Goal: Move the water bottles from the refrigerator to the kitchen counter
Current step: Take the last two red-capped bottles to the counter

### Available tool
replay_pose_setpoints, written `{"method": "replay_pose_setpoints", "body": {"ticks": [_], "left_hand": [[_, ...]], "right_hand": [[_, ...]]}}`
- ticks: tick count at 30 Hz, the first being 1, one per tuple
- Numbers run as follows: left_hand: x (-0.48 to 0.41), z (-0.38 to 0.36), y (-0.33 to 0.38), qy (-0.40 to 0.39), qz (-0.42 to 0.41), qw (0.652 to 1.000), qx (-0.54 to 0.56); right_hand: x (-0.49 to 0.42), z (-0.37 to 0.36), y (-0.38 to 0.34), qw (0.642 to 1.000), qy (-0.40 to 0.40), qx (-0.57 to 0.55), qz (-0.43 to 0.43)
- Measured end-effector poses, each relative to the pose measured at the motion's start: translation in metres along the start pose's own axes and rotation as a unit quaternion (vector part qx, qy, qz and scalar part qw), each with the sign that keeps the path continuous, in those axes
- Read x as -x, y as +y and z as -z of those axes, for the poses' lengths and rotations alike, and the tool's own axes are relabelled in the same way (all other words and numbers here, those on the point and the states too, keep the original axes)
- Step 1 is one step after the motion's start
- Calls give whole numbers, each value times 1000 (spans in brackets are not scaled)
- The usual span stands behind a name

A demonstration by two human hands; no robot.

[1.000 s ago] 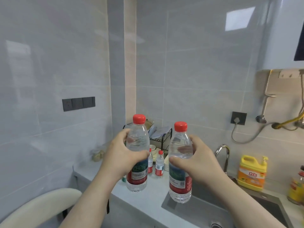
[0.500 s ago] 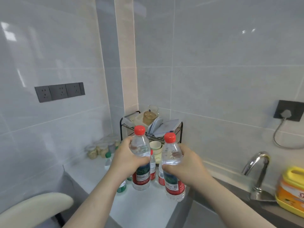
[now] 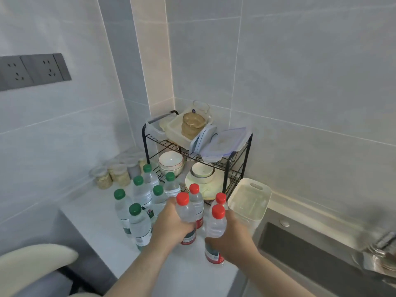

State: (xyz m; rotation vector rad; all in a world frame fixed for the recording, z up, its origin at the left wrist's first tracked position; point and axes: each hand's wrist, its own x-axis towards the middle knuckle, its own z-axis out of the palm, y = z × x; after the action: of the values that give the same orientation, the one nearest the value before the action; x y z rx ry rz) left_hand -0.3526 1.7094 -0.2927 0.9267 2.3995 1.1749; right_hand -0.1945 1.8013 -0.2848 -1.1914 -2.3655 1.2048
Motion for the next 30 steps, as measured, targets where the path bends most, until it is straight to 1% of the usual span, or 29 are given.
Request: {"method": "replay_pose_setpoints", "body": {"ticks": [3,7,12,17,19,23,27,30], "left_hand": [[-9,-10,-12,-9,14,1000,-2],[-17,-16,-21,-22,16,1000,15],[-23,-21,-34,-23,-19,999,20],[-23,-29,-45,-48,-57,995,65],[-25,-30,-48,-46,-49,995,73],[-31,-33,-51,-61,-31,997,45],[-31,-30,-53,-53,-6,998,16],[-31,-32,-54,-61,-6,998,13]], "right_hand": [[-14,-16,8,999,-20,27,-14],[-27,-31,17,999,-26,32,-22],[-35,-40,22,998,-21,63,1],[-36,-41,27,998,-21,51,4],[-36,-42,31,999,-14,37,4],[-35,-44,40,1000,7,1,2],[-33,-47,46,1000,6,-11,5],[-31,-51,50,999,21,-24,12]]}}
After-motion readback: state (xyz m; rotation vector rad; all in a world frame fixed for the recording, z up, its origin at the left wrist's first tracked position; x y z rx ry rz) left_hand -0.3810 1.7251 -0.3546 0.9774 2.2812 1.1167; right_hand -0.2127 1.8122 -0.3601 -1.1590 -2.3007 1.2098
